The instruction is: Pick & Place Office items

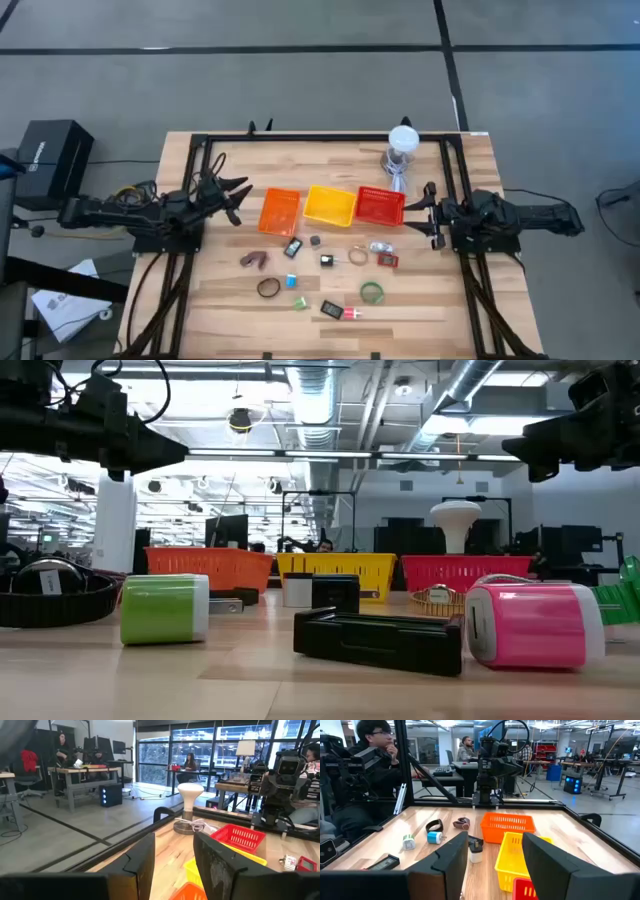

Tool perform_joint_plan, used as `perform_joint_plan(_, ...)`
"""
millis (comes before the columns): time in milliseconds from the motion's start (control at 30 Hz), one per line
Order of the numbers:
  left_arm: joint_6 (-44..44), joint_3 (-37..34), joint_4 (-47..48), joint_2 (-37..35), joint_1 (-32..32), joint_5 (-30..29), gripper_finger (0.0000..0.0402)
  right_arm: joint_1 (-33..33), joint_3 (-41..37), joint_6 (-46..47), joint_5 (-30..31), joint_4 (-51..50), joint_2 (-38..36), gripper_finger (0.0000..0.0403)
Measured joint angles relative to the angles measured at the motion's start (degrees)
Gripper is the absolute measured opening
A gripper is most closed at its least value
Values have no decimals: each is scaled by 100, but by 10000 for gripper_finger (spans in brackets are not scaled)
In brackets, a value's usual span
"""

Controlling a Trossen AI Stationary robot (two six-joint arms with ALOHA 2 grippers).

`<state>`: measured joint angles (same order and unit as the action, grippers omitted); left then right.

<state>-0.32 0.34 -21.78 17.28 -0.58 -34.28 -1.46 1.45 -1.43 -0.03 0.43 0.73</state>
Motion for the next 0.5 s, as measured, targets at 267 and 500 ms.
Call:
perform_joint_plan(267, 0, 0, -22, -2, 1, 0, 129, 0, 0, -2, -2, 2, -2, 179)
perform_joint_plan(500, 31, 0, -24, -1, 0, 0, 129, -2, 0, -2, 0, 2, 0, 179)
